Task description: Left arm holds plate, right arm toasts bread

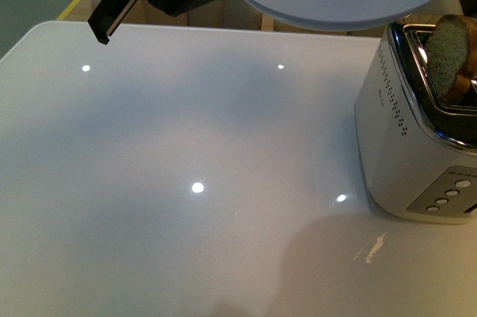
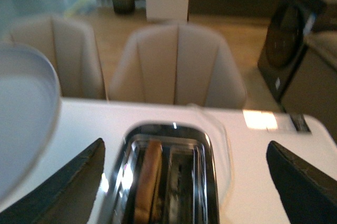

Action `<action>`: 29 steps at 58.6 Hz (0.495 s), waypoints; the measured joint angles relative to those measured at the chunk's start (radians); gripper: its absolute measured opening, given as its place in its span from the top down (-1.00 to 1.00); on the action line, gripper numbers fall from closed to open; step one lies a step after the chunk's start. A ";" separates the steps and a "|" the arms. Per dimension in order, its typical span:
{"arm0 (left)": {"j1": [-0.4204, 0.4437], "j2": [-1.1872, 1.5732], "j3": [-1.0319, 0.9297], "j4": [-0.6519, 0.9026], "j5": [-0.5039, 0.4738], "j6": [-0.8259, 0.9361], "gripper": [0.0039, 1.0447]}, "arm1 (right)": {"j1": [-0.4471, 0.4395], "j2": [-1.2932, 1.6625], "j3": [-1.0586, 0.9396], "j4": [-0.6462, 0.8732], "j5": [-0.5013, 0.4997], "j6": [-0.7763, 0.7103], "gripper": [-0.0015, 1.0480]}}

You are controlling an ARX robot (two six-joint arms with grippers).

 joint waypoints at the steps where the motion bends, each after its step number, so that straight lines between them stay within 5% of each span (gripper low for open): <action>1: -0.001 0.000 0.000 0.000 0.001 0.000 0.95 | 0.001 -0.011 -0.016 0.013 -0.003 0.005 -0.36; 26: 0.000 0.000 0.000 0.000 0.000 0.000 0.95 | 0.001 -0.183 -0.232 0.024 0.000 0.020 0.95; 29: 0.000 0.000 0.000 0.000 0.000 0.000 0.95 | 0.001 -0.202 -0.246 0.018 0.000 0.022 0.96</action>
